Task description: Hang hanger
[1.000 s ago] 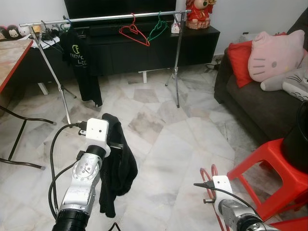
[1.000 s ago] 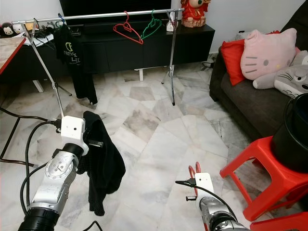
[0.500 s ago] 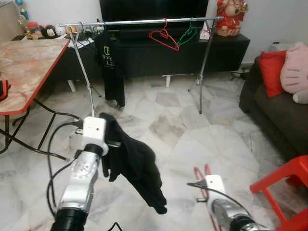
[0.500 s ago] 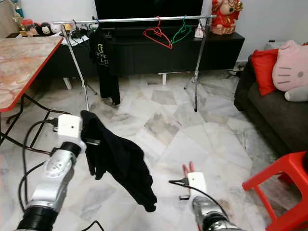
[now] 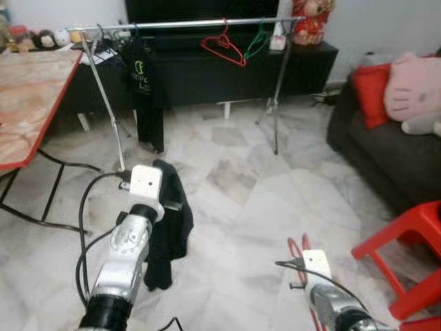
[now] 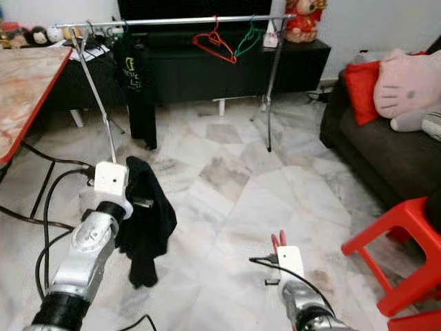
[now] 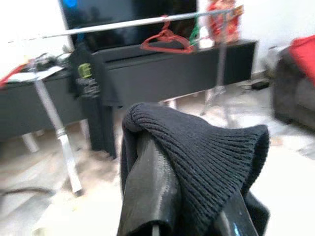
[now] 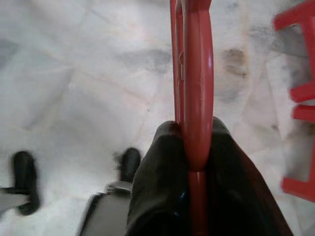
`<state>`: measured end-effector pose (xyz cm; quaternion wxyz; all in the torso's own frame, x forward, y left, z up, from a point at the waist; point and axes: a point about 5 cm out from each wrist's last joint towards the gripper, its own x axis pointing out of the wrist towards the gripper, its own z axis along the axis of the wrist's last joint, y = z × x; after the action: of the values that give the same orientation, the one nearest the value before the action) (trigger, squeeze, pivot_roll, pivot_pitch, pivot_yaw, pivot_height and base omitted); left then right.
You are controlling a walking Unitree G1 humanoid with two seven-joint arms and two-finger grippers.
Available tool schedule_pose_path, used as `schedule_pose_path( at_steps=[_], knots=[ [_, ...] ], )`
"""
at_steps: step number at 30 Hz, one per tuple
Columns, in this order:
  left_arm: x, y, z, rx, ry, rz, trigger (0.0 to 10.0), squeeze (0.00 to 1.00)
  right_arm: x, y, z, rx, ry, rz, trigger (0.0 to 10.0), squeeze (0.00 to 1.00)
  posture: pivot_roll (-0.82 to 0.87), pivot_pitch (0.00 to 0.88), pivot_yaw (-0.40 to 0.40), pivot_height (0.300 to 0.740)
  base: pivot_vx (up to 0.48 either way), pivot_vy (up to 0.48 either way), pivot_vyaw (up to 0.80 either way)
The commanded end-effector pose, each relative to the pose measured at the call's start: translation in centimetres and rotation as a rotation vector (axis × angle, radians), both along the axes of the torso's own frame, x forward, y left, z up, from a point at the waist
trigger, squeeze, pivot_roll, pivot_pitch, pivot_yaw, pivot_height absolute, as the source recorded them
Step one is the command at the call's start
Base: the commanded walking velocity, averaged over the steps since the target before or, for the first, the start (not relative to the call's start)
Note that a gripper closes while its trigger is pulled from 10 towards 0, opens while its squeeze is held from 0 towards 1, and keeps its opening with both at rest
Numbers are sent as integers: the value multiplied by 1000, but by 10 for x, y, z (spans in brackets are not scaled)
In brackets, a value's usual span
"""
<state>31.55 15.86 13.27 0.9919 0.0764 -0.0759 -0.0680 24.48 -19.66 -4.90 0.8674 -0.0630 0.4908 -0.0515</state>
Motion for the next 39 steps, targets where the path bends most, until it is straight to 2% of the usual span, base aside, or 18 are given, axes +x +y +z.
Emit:
schedule_pose_path(
  at_steps=[1, 28, 35, 39],
  knots=[
    [3, 0, 7, -3, -19, 3, 10000, 0, 4, 3, 2, 8, -12, 0, 10000, 0, 23, 0, -26, 740, 0, 375, 0],
    [3, 3, 8, -13, -11, 29, 10000, 0, 6, 2, 4, -20, -11, 16, 10000, 0, 27, 0, -38, 740, 0, 372, 0],
    [3, 2, 8, -15, -9, 31, 10000, 0, 6, 1, 4, -24, -7, 23, 10000, 0, 24, 0, -43, 740, 0, 362, 672],
    [2, 2, 8, -14, -9, 34, 10000, 0, 6, 1, 4, -17, -5, 14, 10000, 0, 27, 0, -47, 740, 0, 365, 0]
  ],
)
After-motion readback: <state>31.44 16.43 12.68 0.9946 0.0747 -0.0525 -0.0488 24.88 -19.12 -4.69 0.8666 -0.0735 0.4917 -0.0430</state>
